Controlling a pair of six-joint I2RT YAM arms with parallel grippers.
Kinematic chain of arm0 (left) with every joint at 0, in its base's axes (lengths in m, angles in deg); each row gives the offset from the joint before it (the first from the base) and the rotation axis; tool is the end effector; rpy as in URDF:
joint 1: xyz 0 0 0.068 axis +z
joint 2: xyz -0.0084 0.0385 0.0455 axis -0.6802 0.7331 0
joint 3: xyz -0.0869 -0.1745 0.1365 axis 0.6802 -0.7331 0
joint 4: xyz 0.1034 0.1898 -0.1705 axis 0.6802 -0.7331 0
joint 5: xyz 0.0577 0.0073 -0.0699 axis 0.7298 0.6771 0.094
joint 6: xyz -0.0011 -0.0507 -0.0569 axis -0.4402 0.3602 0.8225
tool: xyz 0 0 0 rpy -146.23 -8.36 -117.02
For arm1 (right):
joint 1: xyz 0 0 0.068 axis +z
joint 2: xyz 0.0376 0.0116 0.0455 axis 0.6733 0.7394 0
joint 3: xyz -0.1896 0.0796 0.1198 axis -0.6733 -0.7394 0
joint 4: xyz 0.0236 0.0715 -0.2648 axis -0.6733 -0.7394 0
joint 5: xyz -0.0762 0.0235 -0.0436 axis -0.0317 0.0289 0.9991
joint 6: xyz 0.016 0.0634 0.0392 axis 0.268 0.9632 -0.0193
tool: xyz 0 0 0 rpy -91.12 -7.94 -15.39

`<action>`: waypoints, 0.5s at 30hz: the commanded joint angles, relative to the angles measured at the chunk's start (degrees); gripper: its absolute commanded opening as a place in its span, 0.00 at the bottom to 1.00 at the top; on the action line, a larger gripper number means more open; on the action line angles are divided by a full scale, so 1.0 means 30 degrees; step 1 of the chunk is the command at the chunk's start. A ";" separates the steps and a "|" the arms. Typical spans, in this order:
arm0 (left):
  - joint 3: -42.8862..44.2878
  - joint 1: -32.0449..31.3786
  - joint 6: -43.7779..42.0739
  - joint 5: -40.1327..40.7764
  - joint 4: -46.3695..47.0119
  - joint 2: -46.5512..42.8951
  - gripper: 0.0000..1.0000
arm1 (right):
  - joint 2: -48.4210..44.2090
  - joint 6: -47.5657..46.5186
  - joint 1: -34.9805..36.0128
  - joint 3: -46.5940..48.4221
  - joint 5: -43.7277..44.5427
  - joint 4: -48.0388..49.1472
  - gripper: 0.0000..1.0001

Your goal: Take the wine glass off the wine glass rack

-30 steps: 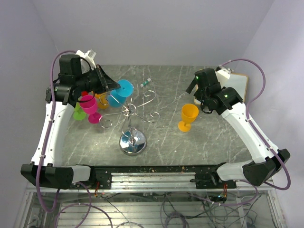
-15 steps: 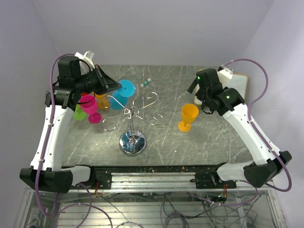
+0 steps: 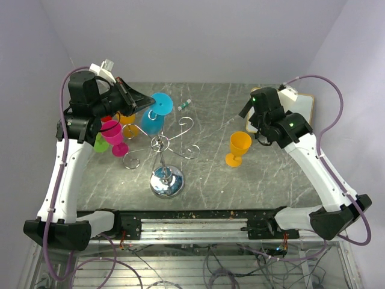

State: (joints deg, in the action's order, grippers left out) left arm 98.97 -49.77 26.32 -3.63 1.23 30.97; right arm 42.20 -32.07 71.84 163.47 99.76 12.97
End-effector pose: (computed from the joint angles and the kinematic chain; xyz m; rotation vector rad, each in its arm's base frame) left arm 0.2823 -0.0742 0.4174 -0.2488 1.9716 -1.2845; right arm 0.2720 0.1097 0.3573 0.7175 2.0321 0.0694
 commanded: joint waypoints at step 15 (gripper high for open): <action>-0.0560 -0.0038 0.0038 -0.2768 0.0559 -0.0844 0.07 | -0.0346 0.0564 -0.0116 -0.0001 0.0289 -0.0429 1.00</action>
State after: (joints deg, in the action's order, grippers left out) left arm 96.74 -49.77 27.11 -9.06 3.72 30.84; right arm 41.88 -31.30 71.82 163.47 100.00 12.73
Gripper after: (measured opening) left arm 0.081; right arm 0.996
